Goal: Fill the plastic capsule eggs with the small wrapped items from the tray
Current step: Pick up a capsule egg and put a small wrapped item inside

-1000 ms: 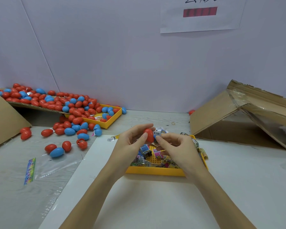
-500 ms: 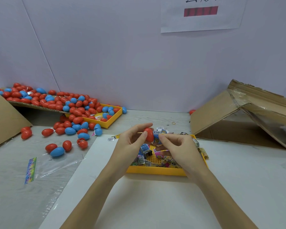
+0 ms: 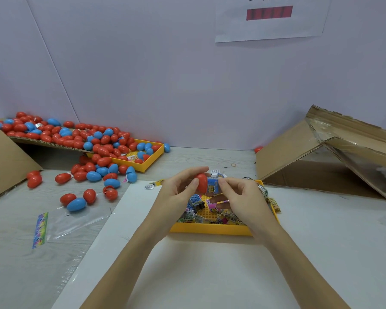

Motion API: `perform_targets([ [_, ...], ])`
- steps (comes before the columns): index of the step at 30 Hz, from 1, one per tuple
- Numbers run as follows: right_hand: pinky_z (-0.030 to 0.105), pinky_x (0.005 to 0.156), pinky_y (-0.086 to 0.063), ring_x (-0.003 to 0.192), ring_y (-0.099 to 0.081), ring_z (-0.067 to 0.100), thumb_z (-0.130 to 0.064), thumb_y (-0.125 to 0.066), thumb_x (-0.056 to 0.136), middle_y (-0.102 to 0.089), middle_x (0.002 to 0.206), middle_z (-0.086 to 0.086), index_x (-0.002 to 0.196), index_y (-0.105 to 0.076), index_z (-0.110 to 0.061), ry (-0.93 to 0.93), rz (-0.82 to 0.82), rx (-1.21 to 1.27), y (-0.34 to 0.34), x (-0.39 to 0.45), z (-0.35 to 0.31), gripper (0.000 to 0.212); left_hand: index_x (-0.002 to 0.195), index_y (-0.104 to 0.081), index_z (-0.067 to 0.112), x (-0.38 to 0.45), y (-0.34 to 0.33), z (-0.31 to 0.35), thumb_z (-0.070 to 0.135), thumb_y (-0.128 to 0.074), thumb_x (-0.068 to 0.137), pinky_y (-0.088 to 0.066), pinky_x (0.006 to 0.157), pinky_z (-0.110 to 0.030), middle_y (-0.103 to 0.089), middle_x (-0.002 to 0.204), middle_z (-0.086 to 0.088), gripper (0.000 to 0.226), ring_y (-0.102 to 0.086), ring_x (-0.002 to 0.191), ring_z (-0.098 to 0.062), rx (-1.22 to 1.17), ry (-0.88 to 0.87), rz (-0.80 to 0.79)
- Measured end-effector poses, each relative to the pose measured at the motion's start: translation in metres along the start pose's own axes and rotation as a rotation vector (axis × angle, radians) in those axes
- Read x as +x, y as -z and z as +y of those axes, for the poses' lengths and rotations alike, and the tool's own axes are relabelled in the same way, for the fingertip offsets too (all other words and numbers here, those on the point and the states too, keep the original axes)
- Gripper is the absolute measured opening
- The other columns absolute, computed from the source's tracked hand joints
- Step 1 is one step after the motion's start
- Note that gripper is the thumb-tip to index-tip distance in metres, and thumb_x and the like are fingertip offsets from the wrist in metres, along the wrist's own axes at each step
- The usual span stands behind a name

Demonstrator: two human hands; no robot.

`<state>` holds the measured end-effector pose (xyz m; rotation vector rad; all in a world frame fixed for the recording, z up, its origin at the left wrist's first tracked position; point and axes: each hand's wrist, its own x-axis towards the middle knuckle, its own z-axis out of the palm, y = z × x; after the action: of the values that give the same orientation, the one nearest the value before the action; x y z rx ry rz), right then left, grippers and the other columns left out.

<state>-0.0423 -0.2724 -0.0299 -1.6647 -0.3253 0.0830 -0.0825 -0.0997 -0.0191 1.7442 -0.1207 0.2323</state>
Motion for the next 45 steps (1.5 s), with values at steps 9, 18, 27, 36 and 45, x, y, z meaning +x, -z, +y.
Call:
perform_targets([
  [9, 0.024, 0.070, -0.060, 0.081, -0.076, 0.017, -0.020, -0.064, 0.100, -0.080, 0.086, 0.000, 0.098, -0.079, -0.016, 0.046, -0.055, 0.008, 0.000, -0.003, -0.002, 0.015, 0.128, -0.067, 0.034, 0.002, 0.000, -0.003, 0.017, -0.052, 0.105, -0.052, 0.091, -0.016, -0.068, 0.123, 0.016, 0.032, -0.060, 0.117, 0.001, 0.015, -0.014, 0.021],
  [18, 0.026, 0.071, -0.062, 0.080, -0.076, 0.014, -0.023, -0.076, 0.092, -0.079, 0.083, -0.004, 0.093, -0.079, -0.027, 0.083, 0.018, 0.023, -0.002, -0.005, -0.003, 0.006, 0.128, -0.067, 0.028, 0.002, -0.003, -0.004, 0.018, -0.060, 0.100, -0.054, 0.102, -0.035, -0.070, 0.125, 0.008, 0.030, -0.064, 0.121, -0.015, -0.017, -0.055, 0.069],
  [27, 0.019, 0.077, -0.059, 0.086, -0.075, 0.007, -0.024, -0.078, 0.090, -0.079, 0.089, -0.009, 0.102, -0.078, -0.027, 0.085, 0.084, 0.053, -0.005, -0.009, -0.009, 0.012, 0.132, -0.066, 0.027, 0.003, -0.004, -0.006, 0.015, -0.064, 0.098, -0.054, 0.093, -0.017, -0.070, 0.125, 0.018, 0.036, -0.065, 0.119, -0.004, -0.067, -0.128, 0.047],
  [36, 0.026, 0.078, -0.060, 0.097, -0.074, 0.021, -0.024, -0.071, 0.094, -0.075, 0.109, 0.014, 0.115, -0.074, -0.002, -0.360, -0.209, 0.623, 0.001, -0.011, -0.023, 0.031, 0.138, -0.061, 0.028, 0.004, 0.002, -0.008, 0.023, -0.075, 0.088, -0.055, 0.089, -0.021, -0.067, 0.116, 0.005, 0.052, -0.068, 0.103, -0.019, 0.249, -0.440, 0.085],
  [45, 0.026, 0.073, -0.061, 0.079, -0.074, 0.019, -0.031, -0.083, 0.073, -0.075, 0.097, 0.015, 0.098, -0.081, -0.002, -0.496, -0.230, 0.747, 0.002, -0.008, -0.027, 0.038, 0.132, -0.067, 0.016, 0.002, 0.002, -0.009, 0.021, -0.083, 0.079, -0.056, 0.092, -0.023, -0.075, 0.116, 0.003, 0.055, -0.071, 0.099, -0.009, 0.452, -0.595, 0.180],
])
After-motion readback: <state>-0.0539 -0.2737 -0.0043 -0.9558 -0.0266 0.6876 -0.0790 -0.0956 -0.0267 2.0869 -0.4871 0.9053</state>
